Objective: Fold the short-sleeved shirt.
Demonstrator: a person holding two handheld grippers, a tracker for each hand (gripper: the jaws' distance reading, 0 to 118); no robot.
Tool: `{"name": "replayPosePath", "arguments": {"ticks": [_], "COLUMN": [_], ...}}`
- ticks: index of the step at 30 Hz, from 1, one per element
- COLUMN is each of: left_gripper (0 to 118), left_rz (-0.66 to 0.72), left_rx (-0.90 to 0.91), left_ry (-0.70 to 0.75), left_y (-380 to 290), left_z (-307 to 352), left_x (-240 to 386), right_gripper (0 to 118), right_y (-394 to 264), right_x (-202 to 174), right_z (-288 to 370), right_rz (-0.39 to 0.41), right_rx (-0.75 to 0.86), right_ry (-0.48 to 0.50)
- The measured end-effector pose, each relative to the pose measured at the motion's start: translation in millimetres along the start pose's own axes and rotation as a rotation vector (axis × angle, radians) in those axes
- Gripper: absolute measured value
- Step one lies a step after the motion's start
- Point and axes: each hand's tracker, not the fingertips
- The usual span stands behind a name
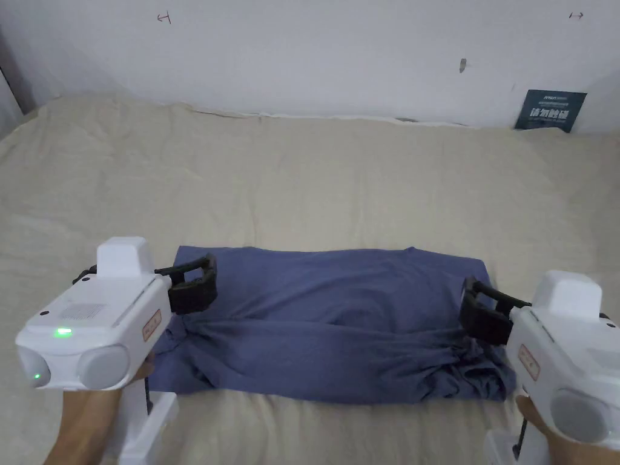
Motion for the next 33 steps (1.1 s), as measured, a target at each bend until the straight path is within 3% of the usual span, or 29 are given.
{"name": "replayPosePath", "arguments": {"ticks": [2, 3, 5, 6, 7, 8, 9, 15, 23, 25, 26, 28, 30, 31, 33], "left_gripper": [111, 103, 72, 32, 1, 0, 0, 0, 0, 6, 16, 67, 108, 114, 112], "left_rz": [-0.017, -0.02, -0.027, -0.033, -0.035, -0.042, -0.045, -0.071, 0.07, 0.135, 0.147, 0.202, 0.227, 0.224, 0.195], "left_rx": [0.038, 0.042, 0.053, 0.043, 0.037, 0.026, 0.011, -0.056, -0.324, -0.349, -0.392, -0.44, -0.499, -0.522, -0.558], "left_ry": [0.0, -0.002, -0.032, -0.053, -0.06, -0.071, -0.093, -0.064, -0.027, -0.026, -0.013, 0.032, 0.082, 0.095, 0.136], "left_y": [0, 4, 1, -2, -3, -7, -11, -21, -38, -48, -52, -62, -75, -79, -92], "left_z": [17, 33, 45, 51, 55, 57, 60, 60, 9, -6, -15, -25, -36, -39, -45], "left_x": [5, 12, 15, 16, 20, 21, 25, 21, -29, -46, -53, -66, -73, -73, -75], "right_gripper": [107, 104, 89, 66, 40, 10, 1, 1, 1, 1, 1, 1, 1, 1, 1], "right_y": [3, 2, 1, -1, -2, -3, -5, -13, -10, -11, -12, -14, -17, -18, -21], "right_x": [-4, -6, -10, -10, -11, -11, -12, 0, 2, 1, 1, 1, 1, 1, 0], "right_z": [21, 32, 48, 56, 60, 64, 67, 77, 63, 58, 55, 50, 44, 41, 34], "right_rz": [0.026, 0.039, 0.06, 0.066, 0.067, 0.071, 0.072, 0.074, 0.049, 0.045, 0.042, 0.037, 0.032, 0.031, 0.03], "right_rx": [0.042, 0.063, 0.096, 0.102, 0.098, 0.1, 0.102, 0.098, 0.07, 0.059, 0.054, 0.037, 0.019, 0.011, -0.017], "right_ry": [0.001, -0.005, -0.011, -0.009, -0.011, -0.016, -0.027, -0.034, -0.036, -0.034, -0.035, -0.038, -0.037, -0.038, -0.04]}}
